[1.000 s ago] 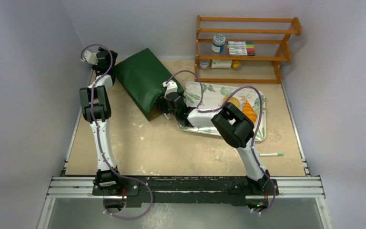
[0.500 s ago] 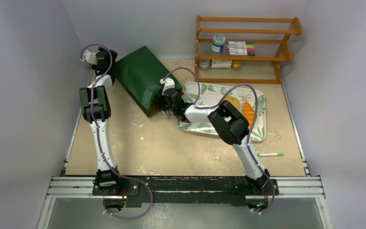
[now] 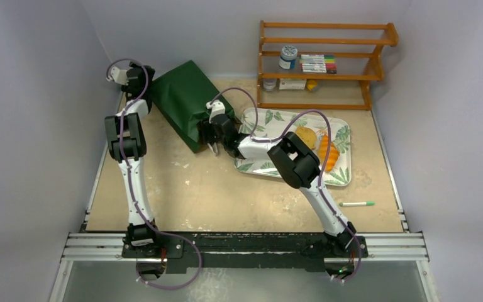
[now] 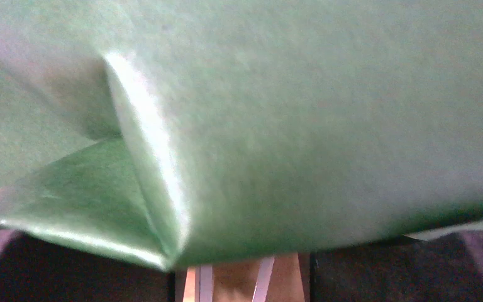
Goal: Take the fake bread out of the paper bag
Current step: Take out the fake bread from the paper bag.
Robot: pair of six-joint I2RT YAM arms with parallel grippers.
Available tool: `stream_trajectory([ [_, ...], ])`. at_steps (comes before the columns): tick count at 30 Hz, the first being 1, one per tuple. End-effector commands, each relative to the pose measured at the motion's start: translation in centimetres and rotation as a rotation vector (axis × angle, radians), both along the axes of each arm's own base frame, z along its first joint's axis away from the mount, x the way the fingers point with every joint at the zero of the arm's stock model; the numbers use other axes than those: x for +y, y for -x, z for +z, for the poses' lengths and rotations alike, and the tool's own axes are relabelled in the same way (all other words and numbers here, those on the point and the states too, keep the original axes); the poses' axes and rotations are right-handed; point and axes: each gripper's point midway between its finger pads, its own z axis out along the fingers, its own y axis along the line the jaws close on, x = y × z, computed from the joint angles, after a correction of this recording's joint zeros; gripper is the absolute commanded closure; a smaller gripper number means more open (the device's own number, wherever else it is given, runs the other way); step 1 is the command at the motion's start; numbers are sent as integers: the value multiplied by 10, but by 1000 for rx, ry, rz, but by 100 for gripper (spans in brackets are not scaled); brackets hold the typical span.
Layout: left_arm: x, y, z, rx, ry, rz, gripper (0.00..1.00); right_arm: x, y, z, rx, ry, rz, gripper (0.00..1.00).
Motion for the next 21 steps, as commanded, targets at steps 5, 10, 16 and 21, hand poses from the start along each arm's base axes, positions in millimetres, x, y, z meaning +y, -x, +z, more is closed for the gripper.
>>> stream_trajectory([
  [5,2,6,-2,-14,6,14,18,1,-16,9,-22,15,-15,53],
  [10,10,20,-6,-13,30,83,18,-10,-12,11,-16,36,-44,65],
  [16,15,35,-12,2,55,139,18,-26,-10,19,-18,67,-95,88],
  [21,16,40,-9,9,64,153,18,-22,-5,19,18,82,-60,91],
])
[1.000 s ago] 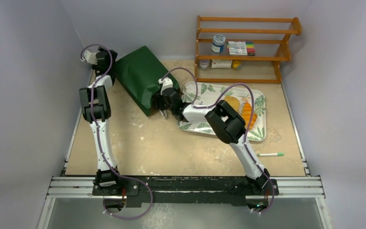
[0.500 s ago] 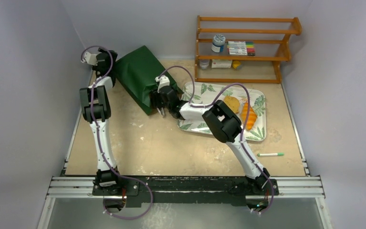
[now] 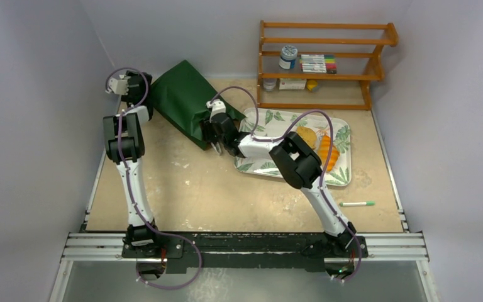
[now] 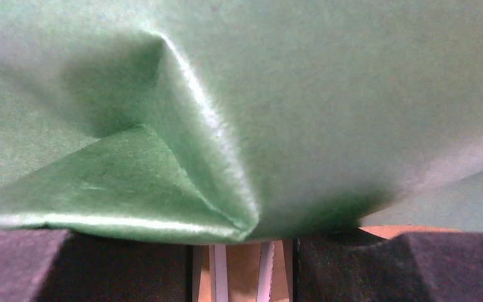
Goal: Take the fake bread out of the paper bag
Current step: Take out the fake bread from the paper bag.
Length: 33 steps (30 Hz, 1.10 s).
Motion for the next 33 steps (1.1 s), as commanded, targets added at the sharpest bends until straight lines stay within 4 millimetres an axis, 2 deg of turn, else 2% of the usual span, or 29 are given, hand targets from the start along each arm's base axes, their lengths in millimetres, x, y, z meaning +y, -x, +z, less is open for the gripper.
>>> stream_trajectory([
  [1,3,11,6,33,11,28,18,-14,-5,16,9,49,-31,86],
  [4,3,10,8,30,15,26,18,-8,-5,15,13,55,-6,59],
  [6,2,10,9,29,18,21,19,-6,-7,11,18,69,2,47],
  [11,-1,7,10,19,27,3,19,1,-10,-11,45,106,27,38],
  [18,-2,5,14,12,26,-7,19,4,-10,-26,60,125,43,35],
  [21,-3,5,15,17,21,-11,19,4,-9,-27,58,128,45,42],
  [26,0,9,18,26,12,4,19,2,-5,-21,59,130,49,73],
  [33,5,15,20,35,14,37,19,-10,12,14,67,103,46,86],
])
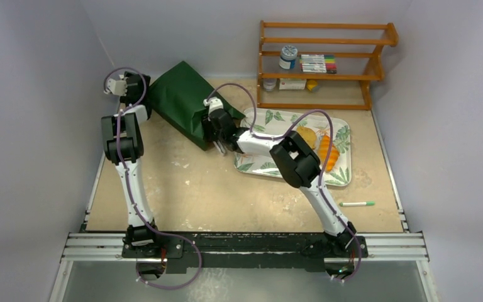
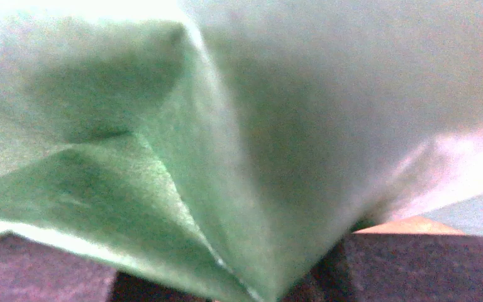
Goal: Take the fake bread out of the paper bag
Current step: Take out the fake bread from the paper bag.
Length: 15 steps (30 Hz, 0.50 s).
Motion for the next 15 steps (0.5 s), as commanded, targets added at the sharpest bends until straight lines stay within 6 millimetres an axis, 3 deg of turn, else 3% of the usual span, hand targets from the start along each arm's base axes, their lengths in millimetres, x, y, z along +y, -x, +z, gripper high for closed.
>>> stream_trajectory([
  [1,-2,9,22,3,-7,15,20,-17,24,21,49,27,4,86],
  [7,2,17,28,6,1,52,20,-25,65,46,105,-1,24,88],
  [15,-15,19,28,30,-14,59,20,-28,125,56,172,-8,33,89],
])
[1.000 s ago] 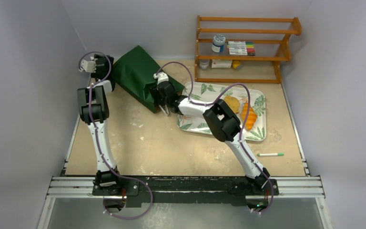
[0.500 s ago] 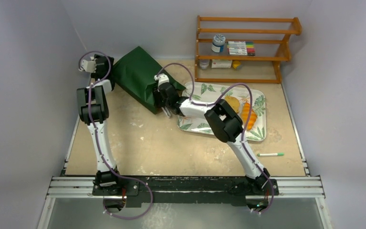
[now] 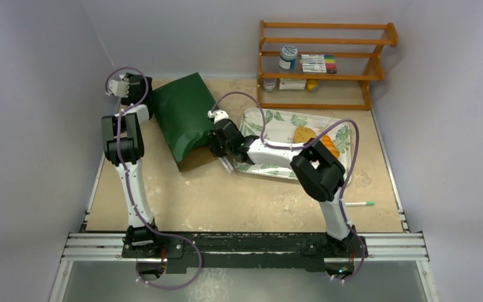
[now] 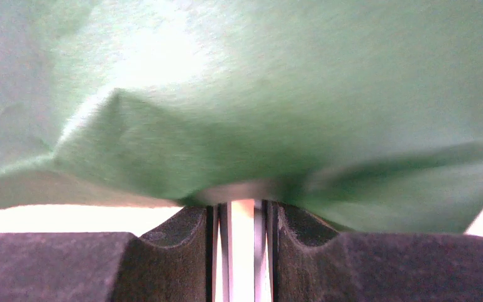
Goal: Take the fake bread out of the paper bag
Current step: Take out the fake bread from the paper bag.
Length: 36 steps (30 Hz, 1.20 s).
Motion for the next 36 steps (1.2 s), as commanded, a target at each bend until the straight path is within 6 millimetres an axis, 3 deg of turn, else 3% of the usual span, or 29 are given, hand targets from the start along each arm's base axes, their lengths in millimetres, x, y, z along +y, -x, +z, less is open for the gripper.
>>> stream_trajectory([
  [1,-12,5,29,-15,-26,17,20,5,34,27,20,-49,-9,89],
  [7,-30,5,34,-8,-49,5,21,9,66,24,50,-54,-1,90],
  [11,-36,12,54,-21,-79,7,21,10,70,22,75,-53,7,91],
  [19,-32,37,117,-76,-142,20,20,15,64,80,-2,-73,61,91],
  [22,-33,54,130,-75,-154,19,20,10,57,88,-3,-27,71,91],
  [25,-36,59,131,-57,-156,-2,19,6,58,93,12,-34,89,91],
  [30,-49,50,125,-16,-130,-105,17,-1,64,86,44,-2,100,91],
  [36,-49,65,87,85,-71,-141,16,-5,62,83,42,26,103,91],
])
